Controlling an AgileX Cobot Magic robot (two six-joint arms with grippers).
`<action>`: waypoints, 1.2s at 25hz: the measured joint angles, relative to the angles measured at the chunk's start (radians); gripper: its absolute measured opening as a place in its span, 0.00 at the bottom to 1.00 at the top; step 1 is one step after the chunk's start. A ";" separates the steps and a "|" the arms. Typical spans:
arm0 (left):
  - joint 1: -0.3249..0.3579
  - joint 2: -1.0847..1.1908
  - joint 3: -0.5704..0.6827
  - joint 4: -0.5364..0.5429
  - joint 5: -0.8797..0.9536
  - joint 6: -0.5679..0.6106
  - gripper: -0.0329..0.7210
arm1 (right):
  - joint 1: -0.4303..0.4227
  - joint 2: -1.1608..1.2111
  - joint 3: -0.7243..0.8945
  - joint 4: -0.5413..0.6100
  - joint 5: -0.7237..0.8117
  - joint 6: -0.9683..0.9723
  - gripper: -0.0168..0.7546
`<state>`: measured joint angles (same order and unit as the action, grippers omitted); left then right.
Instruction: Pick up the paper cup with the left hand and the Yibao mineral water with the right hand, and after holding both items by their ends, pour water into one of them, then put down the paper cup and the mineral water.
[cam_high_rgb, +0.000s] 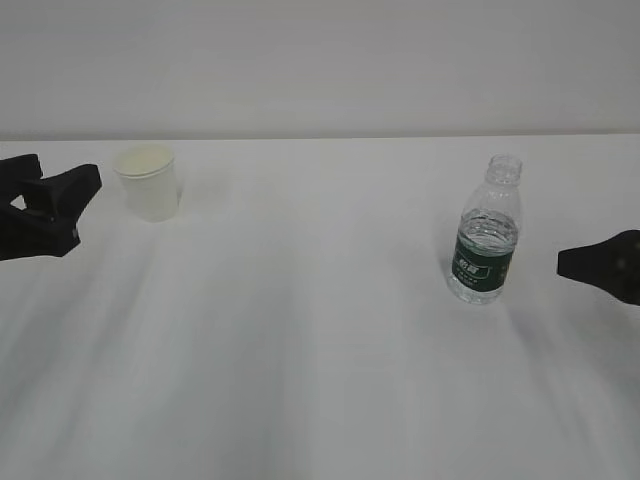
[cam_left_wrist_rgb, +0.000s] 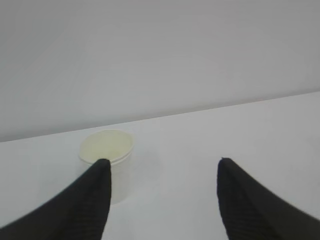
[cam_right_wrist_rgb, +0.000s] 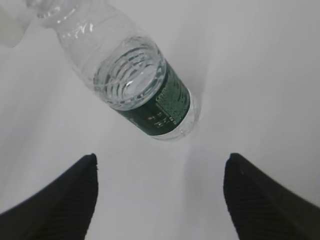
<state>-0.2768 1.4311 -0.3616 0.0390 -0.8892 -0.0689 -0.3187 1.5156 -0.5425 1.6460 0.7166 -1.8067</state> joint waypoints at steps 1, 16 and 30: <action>0.000 0.000 0.000 0.000 0.000 0.000 0.67 | 0.000 0.000 -0.010 -0.022 -0.017 0.038 0.79; 0.000 0.000 0.000 0.002 0.000 0.000 0.66 | 0.006 -0.140 -0.061 -0.414 -0.341 0.463 0.79; 0.000 0.000 0.000 0.002 -0.001 0.000 0.65 | 0.155 -0.269 -0.061 -0.716 -0.757 0.893 0.79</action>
<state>-0.2768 1.4311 -0.3616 0.0411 -0.8902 -0.0689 -0.1639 1.2469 -0.6032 0.9301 -0.0407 -0.9139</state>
